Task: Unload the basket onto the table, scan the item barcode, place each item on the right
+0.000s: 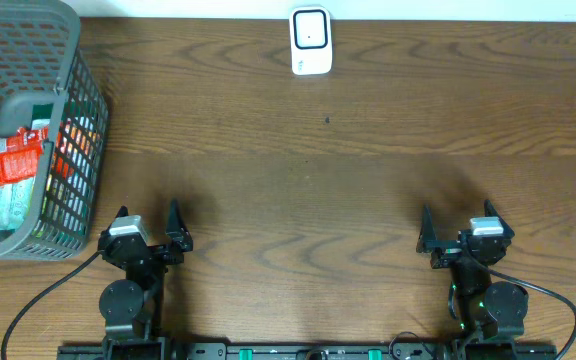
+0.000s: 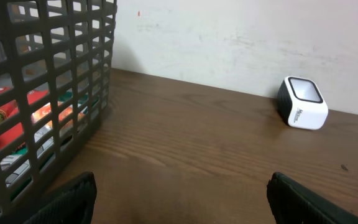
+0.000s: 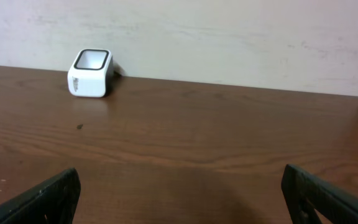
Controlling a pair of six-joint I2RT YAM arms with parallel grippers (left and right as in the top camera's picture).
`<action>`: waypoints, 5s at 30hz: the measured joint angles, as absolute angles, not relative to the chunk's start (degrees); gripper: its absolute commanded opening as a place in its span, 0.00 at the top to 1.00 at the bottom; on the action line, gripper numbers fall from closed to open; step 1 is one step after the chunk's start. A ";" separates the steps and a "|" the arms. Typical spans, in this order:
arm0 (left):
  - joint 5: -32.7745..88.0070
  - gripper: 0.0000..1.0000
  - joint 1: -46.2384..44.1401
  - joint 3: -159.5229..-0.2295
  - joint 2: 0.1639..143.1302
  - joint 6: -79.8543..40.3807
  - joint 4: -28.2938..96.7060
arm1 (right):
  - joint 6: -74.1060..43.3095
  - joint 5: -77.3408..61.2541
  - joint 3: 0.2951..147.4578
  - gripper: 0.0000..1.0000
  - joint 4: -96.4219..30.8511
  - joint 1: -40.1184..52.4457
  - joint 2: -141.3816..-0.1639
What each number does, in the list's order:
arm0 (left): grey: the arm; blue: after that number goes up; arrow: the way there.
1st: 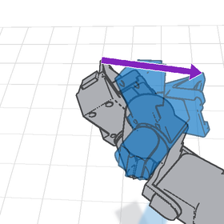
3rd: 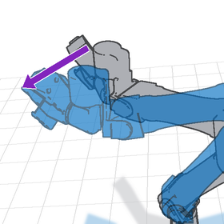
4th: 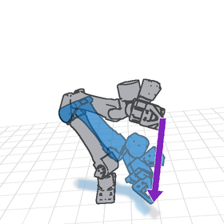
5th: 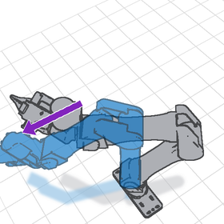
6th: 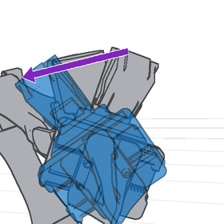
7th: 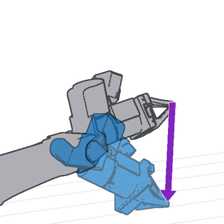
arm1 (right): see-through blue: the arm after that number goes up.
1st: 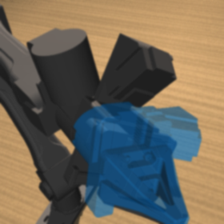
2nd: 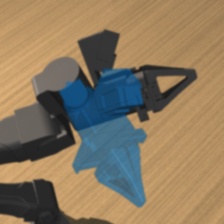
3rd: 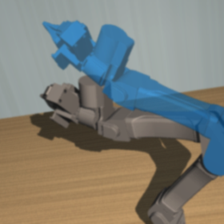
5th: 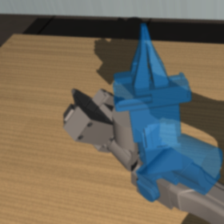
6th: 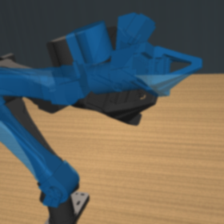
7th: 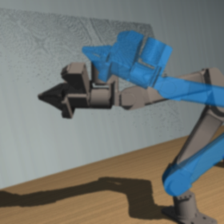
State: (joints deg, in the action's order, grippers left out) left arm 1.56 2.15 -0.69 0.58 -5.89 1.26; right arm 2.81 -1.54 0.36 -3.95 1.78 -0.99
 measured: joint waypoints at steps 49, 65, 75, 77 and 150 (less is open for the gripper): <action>1.56 0.11 2.13 -0.69 1.19 -5.89 1.26 | 2.79 -0.43 0.36 0.01 -4.01 1.78 -1.02; 1.56 0.11 2.13 -0.69 1.19 -5.89 1.26 | 2.79 -0.43 0.36 0.01 -4.01 1.78 -1.02; 1.56 0.11 2.13 -0.69 1.19 -5.89 1.26 | 2.79 -0.43 0.36 0.01 -4.01 1.78 -1.02; 1.56 0.11 2.13 -0.69 1.19 -5.89 1.26 | 2.79 -0.43 0.36 0.01 -4.01 1.78 -1.02; 13.21 0.01 2.13 -25.87 8.67 -8.99 20.05 | 2.81 -0.40 0.36 0.01 -4.01 1.78 -1.06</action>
State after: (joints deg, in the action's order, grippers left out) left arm 13.21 2.13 -25.87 8.67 -8.99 20.05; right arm 2.81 -0.40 0.36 -4.01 1.78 -1.06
